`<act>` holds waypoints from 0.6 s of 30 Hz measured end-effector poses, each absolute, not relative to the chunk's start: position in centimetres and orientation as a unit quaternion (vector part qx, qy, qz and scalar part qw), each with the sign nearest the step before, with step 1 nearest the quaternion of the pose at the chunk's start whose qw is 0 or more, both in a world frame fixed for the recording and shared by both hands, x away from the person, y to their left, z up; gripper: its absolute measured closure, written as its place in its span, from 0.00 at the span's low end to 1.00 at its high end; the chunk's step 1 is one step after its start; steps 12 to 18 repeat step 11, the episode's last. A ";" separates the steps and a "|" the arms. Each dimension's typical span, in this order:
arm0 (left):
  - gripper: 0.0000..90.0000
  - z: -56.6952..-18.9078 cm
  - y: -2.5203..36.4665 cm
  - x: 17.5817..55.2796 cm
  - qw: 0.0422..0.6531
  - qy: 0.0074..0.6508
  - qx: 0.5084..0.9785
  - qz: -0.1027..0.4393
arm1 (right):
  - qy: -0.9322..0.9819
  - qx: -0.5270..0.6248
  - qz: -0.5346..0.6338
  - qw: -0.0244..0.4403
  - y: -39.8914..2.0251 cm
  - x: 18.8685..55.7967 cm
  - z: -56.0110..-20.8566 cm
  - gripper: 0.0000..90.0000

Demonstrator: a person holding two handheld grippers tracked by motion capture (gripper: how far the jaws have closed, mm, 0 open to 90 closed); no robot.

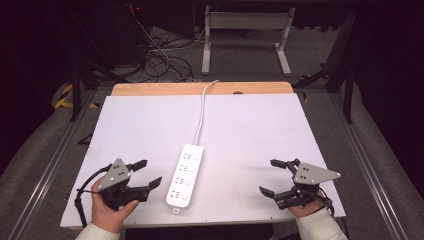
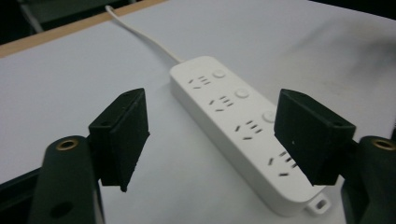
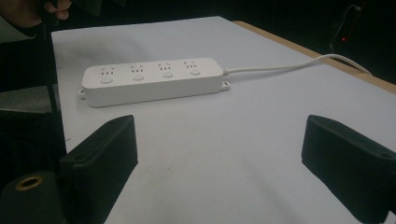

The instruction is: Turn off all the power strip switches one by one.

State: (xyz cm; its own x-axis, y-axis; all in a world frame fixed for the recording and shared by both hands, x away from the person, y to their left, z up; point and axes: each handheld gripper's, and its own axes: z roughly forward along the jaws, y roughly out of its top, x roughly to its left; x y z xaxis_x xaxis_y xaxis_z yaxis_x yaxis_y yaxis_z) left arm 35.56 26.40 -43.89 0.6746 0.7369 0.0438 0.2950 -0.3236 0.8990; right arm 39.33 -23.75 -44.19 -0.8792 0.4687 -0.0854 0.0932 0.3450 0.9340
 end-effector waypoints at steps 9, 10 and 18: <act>0.26 -45.5 28.0 35.2 0.449 0.351 0.794 0.210 | 0.800 0.181 0.545 0.174 -23.8 39.3 -44.2 0.12; 0.26 -45.5 28.1 35.2 0.458 0.356 0.792 0.193 | 0.800 0.182 0.544 0.174 -23.8 39.3 -44.2 0.12; 0.26 -45.5 28.2 35.2 0.466 0.362 0.787 0.182 | 0.800 0.181 0.545 0.174 -23.9 39.3 -44.2 0.12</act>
